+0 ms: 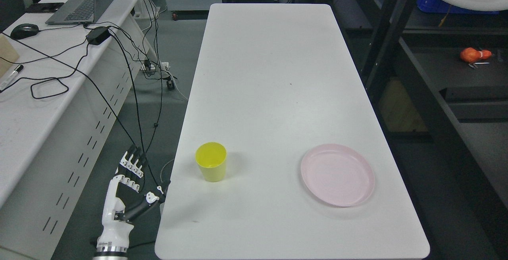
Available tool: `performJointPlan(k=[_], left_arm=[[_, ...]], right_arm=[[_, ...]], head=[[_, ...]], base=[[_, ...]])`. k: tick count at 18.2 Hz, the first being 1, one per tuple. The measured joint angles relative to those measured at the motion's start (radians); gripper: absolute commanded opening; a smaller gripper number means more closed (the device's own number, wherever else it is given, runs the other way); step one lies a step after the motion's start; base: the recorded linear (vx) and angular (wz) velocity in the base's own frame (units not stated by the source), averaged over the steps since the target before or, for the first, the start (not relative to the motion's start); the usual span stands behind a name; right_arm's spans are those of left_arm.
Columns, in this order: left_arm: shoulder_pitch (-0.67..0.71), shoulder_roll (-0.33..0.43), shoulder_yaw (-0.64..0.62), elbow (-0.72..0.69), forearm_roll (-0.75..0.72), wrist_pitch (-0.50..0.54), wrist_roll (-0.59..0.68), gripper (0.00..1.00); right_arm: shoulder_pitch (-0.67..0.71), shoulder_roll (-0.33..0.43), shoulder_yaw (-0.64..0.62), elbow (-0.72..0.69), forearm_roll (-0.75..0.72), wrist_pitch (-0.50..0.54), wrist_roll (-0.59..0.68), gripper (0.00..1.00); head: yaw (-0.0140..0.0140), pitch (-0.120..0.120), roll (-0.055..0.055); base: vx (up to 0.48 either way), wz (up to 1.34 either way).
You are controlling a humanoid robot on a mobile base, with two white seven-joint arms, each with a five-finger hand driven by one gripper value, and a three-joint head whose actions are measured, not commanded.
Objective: Place yellow IKEA cup on middle right shelf
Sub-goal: 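Raise the left hand and move it toward the yellow cup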
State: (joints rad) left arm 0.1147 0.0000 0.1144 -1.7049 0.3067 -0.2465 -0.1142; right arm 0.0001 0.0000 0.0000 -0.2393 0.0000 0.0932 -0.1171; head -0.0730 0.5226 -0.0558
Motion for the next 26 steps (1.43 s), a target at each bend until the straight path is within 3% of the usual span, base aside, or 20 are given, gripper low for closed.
performJointPlan(k=[9,18,26], left_arm=[[-0.042,0.0,-0.025,0.027,0.086,0.006,-0.001,0.96],[-0.171,0.0,-0.026,0.081,0.152,0.121,0.0,0.98],[-0.271,0.0,-0.029,0.141,0.033,0.188,-0.064,0.99]], right_arm=[[0.0,0.0,0.0,0.0,0.0,0.0,0.0,0.99],[0.0,0.0,0.0,0.0,0.0,0.0,0.0,0.99],[0.0,0.0,0.0,0.0,0.0,0.0,0.0,0.99]], head=[[0.0,0.0,0.0],[0.0,0.0,0.0],[0.0,0.0,0.0]], base=[[0.0,0.0],[0.0,0.0],[0.0,0.0]])
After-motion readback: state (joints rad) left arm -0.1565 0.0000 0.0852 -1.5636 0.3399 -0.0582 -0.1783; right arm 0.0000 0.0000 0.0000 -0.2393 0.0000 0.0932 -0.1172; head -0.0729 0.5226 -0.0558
